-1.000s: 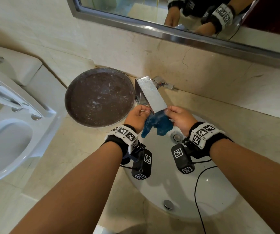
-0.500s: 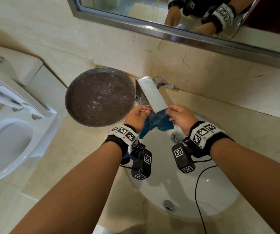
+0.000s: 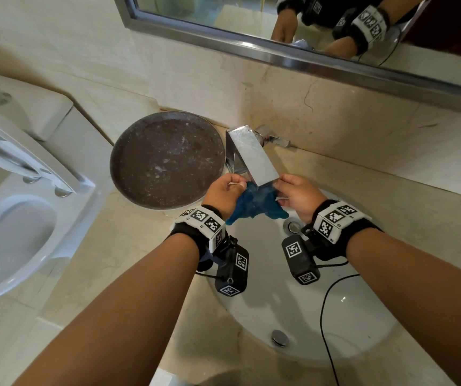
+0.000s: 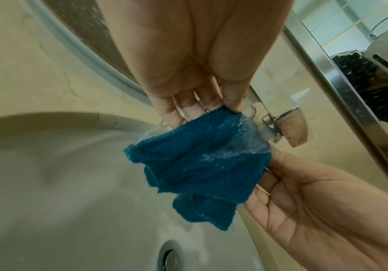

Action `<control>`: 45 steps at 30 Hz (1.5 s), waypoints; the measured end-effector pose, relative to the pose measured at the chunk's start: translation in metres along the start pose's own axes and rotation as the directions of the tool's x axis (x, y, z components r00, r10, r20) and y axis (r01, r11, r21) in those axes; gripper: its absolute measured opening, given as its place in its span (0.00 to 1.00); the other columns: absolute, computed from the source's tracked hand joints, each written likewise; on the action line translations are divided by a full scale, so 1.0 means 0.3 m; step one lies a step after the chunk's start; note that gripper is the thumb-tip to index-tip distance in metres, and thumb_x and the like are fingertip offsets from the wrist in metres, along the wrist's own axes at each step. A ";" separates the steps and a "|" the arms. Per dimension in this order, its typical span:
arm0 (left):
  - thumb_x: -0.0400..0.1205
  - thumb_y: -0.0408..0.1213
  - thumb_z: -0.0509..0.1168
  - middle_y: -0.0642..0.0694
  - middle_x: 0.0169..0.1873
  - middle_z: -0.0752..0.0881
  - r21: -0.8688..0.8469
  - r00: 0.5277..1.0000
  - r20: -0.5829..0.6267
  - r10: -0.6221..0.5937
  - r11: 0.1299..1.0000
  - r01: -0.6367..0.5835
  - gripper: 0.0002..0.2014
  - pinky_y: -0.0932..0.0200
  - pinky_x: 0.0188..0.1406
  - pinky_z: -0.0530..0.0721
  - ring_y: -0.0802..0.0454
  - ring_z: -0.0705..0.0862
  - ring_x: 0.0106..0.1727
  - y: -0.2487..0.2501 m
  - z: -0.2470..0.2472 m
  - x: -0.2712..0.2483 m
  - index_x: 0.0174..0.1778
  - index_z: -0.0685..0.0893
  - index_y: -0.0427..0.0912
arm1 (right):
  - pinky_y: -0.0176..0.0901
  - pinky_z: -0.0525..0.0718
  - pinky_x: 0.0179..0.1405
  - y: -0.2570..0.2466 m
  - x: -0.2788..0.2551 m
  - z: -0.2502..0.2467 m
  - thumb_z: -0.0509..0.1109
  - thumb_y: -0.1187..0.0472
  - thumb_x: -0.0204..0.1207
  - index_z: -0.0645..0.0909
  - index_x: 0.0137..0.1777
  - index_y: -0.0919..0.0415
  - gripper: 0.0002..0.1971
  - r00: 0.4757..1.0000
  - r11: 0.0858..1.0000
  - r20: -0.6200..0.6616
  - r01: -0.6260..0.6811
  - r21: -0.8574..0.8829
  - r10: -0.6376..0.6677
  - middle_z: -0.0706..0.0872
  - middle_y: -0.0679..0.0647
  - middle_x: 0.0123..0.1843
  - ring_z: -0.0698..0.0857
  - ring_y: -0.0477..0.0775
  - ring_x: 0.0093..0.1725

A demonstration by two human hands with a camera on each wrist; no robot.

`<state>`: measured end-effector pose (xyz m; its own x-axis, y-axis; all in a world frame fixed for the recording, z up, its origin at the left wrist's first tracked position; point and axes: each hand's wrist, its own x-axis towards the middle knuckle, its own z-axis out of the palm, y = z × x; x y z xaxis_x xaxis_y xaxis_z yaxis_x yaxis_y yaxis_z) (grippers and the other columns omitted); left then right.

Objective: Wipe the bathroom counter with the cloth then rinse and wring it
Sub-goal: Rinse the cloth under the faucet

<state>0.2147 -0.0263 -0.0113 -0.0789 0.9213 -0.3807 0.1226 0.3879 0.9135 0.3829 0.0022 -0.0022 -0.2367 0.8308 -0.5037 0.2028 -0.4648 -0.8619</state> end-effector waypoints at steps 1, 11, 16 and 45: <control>0.84 0.32 0.59 0.48 0.37 0.83 -0.010 1.000 -0.004 -0.006 1.000 0.006 0.11 0.55 0.45 0.82 0.50 0.80 0.42 -0.002 -0.001 0.001 0.38 0.80 0.49 | 0.41 0.84 0.48 -0.002 0.001 0.004 0.60 0.63 0.83 0.80 0.49 0.56 0.08 1.000 0.999 0.008 -0.013 0.051 0.012 0.86 0.54 0.50 0.85 0.53 0.51; 0.82 0.30 0.63 0.48 0.35 0.83 -0.023 1.000 0.001 -0.020 1.000 0.020 0.06 0.63 0.38 0.78 0.56 0.81 0.34 -0.032 -0.029 0.015 0.43 0.81 0.45 | 0.39 0.86 0.47 -0.020 0.002 0.050 0.61 0.66 0.82 0.76 0.63 0.61 0.11 0.997 0.974 0.053 -0.062 0.218 0.052 0.84 0.60 0.56 0.85 0.52 0.51; 0.81 0.31 0.65 0.45 0.40 0.86 0.020 0.998 0.070 -0.003 1.000 0.002 0.10 0.72 0.34 0.78 0.62 0.84 0.34 -0.034 -0.027 0.010 0.57 0.84 0.39 | 0.43 0.85 0.51 -0.024 -0.004 0.050 0.62 0.66 0.81 0.77 0.60 0.60 0.10 0.997 0.975 0.067 -0.059 0.216 0.045 0.86 0.57 0.52 0.86 0.53 0.52; 0.84 0.30 0.60 0.48 0.38 0.84 -0.146 0.994 0.093 -0.050 0.987 0.064 0.10 0.57 0.44 0.76 0.54 0.80 0.38 -0.030 0.028 0.021 0.43 0.82 0.48 | 0.48 0.83 0.57 -0.007 -0.011 -0.004 0.64 0.67 0.79 0.81 0.48 0.55 0.07 1.000 1.000 0.011 -0.020 -0.012 0.020 0.87 0.56 0.51 0.84 0.57 0.56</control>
<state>0.2213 -0.0237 -0.0230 0.0076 0.8991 -0.4377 -0.0287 0.4378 0.8986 0.3844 0.0009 0.0015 -0.2433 0.8179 -0.5214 0.2187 -0.4775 -0.8510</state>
